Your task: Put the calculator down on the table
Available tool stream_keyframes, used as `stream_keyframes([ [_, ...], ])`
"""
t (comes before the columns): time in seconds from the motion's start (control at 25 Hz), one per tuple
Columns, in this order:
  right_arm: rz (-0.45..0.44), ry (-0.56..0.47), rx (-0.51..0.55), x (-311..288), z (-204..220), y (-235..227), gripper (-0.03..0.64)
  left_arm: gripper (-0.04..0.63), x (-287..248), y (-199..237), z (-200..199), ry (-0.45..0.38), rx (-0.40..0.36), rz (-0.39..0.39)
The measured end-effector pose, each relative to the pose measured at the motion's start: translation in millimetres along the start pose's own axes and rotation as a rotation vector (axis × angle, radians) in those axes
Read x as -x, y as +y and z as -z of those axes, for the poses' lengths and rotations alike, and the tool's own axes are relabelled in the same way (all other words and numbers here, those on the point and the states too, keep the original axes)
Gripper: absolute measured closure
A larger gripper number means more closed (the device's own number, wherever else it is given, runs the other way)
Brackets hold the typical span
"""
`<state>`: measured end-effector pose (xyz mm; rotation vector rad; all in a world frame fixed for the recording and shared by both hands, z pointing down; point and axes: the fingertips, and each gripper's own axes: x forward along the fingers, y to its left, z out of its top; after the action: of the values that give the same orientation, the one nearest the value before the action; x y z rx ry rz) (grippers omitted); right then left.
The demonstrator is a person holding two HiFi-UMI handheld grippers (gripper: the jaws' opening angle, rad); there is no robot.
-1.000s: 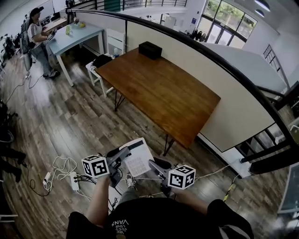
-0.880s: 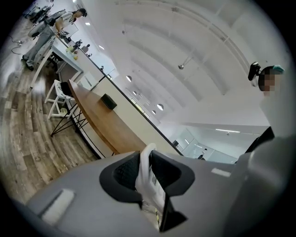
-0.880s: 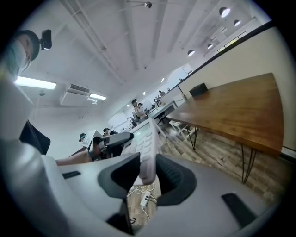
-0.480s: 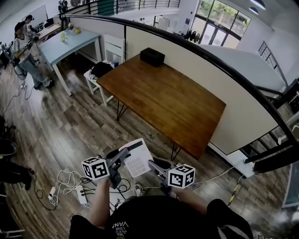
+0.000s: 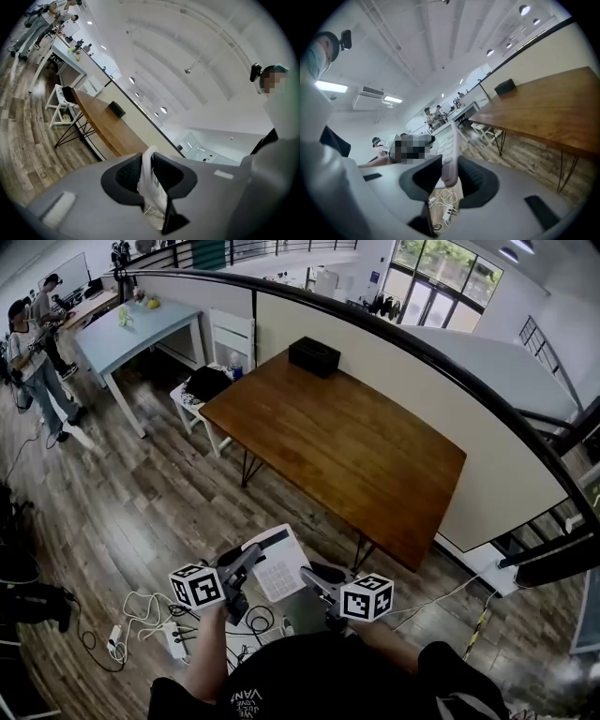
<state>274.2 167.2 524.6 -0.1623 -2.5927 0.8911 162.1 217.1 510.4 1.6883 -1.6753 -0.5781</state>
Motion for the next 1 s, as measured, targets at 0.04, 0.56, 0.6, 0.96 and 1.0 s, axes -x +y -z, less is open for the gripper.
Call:
stream_keyframes([
  [0.04,-0.003,0.007,0.000,-6,-2,-2,0.514,0.514,0,6,-3,-0.002,0.005,-0.005],
  [0.56,-0.049,0.027,0.002,-108,-78,-37,0.514,0.514,-33,84,-98,-0.026,-0.009,-0.048],
  [0.6,-0.052,0.026,0.002,-116,-85,-42,0.514,0.514,-38,90,-107,-0.025,-0.014,-0.050],
  [0.96,-0.050,0.041,-0.008,-181,-141,-88,0.514,0.514,-89,148,-169,0.004,-0.018,-0.059],
  [1.0,-0.050,0.044,-0.007,-186,-147,-92,0.514,0.514,-93,152,-174,0.007,-0.018,-0.058],
])
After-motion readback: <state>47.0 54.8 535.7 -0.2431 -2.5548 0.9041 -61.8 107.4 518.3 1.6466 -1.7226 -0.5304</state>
